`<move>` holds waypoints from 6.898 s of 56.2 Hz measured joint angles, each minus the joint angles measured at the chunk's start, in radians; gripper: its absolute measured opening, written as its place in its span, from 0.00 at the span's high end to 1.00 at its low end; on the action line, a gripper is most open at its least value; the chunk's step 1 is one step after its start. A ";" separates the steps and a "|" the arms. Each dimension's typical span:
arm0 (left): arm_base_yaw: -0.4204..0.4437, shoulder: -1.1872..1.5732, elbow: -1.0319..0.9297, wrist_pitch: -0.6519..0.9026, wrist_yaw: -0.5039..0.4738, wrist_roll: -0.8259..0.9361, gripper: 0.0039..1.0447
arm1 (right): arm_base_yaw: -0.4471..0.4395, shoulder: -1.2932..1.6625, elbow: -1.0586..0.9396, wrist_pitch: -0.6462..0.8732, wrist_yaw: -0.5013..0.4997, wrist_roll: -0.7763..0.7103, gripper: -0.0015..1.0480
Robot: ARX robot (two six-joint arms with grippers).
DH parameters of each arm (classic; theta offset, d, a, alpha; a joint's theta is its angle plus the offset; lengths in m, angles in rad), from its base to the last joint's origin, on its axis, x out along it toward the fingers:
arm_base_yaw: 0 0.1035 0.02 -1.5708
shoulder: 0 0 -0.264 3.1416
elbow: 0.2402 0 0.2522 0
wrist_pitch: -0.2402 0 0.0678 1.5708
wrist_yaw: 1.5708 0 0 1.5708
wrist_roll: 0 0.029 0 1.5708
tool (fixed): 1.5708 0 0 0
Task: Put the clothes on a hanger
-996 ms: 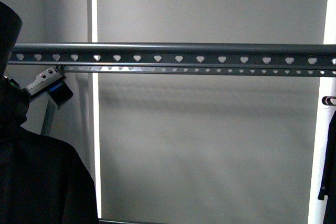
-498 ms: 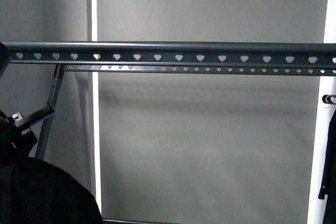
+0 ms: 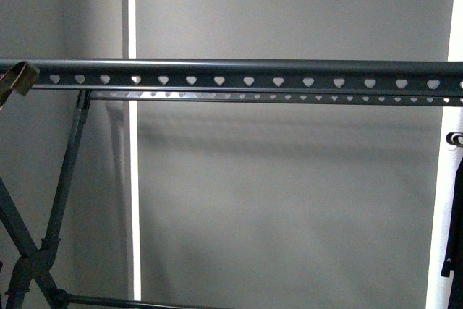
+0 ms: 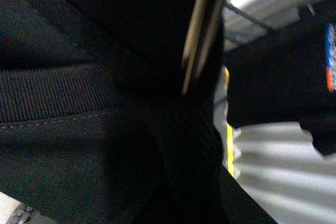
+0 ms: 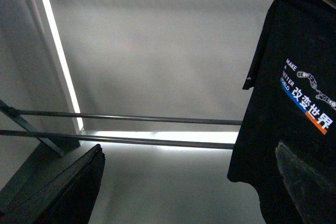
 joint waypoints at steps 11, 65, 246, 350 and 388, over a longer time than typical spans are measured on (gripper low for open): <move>0.087 -0.139 0.008 -0.364 0.327 0.633 0.96 | 0.000 0.000 0.000 0.000 0.000 0.000 0.07; -0.156 0.207 0.134 0.552 0.311 2.221 0.96 | 0.000 0.000 0.000 0.000 0.000 0.000 0.07; -0.154 0.208 0.153 0.560 0.318 2.181 0.27 | -0.055 1.341 0.969 -0.110 -0.368 -1.167 0.91; -0.037 0.130 0.248 0.601 -0.397 -0.009 0.27 | -0.160 1.658 1.588 -0.636 -0.333 0.178 0.92; -0.081 -0.303 -0.557 0.958 -0.452 0.262 0.97 | -0.146 1.687 1.532 -0.552 -0.293 0.213 0.92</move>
